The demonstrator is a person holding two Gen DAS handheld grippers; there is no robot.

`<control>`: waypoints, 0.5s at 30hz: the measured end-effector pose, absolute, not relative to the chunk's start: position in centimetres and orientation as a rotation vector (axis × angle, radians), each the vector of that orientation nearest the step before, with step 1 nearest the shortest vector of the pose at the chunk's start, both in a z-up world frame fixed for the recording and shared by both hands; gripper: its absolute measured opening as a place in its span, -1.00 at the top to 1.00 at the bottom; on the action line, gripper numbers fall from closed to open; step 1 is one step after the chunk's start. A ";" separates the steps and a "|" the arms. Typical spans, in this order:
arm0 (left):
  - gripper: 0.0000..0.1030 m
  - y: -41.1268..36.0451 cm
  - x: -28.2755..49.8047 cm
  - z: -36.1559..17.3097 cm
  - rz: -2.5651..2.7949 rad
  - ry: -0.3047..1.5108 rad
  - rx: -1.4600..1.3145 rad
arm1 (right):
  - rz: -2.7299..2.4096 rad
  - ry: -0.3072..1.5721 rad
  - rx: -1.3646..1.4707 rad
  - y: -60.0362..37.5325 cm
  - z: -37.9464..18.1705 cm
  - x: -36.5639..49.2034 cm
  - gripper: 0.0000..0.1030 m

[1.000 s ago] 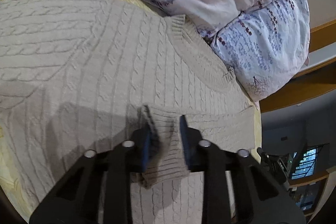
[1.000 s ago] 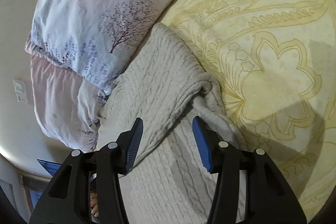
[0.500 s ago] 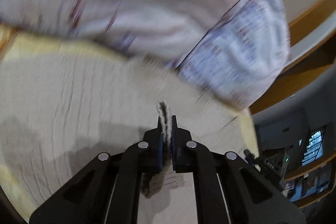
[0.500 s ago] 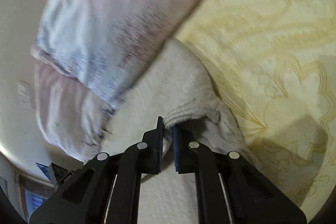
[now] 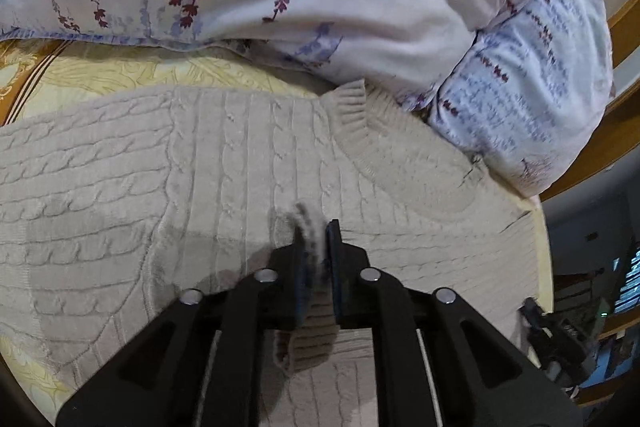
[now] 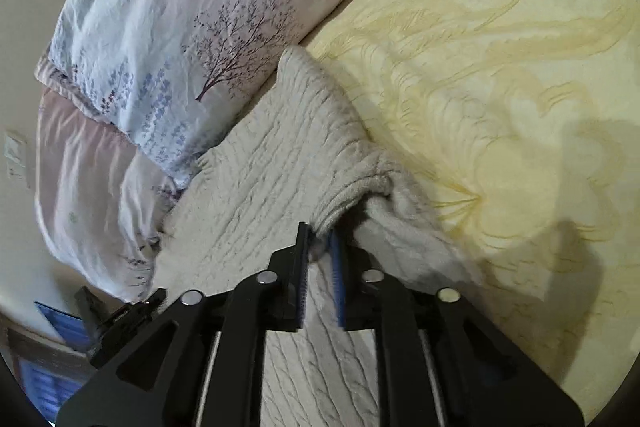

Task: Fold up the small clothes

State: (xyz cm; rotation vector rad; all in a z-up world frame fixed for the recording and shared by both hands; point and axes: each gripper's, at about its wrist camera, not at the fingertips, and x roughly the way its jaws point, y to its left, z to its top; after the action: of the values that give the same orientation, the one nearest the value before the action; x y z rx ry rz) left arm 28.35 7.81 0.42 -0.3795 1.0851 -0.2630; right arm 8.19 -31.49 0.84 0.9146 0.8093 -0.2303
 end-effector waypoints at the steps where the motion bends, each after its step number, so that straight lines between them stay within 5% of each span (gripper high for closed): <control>1: 0.51 7.9 28.1 0.3 -0.267 1.083 -0.378 | -0.267 0.780 0.892 -31.5 1.5 7.5 0.52; 4: -0.08 7.6 27.6 1.1 -0.296 1.073 -0.395 | -0.361 0.649 0.790 -31.7 4.4 5.6 0.48; 7: -0.22 7.6 26.9 2.3 -0.295 1.043 -0.374 | -0.269 0.676 0.756 -31.6 4.9 7.2 0.18; 15: -0.45 11.9 22.9 5.2 -0.275 0.964 -0.343 | -0.145 0.871 0.752 -29.7 2.1 11.9 0.17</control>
State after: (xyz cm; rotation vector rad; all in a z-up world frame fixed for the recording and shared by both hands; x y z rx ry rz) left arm 22.95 11.90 5.20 -0.3429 0.9643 -0.2753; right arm 11.85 -29.74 2.09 0.7517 0.8709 -0.1447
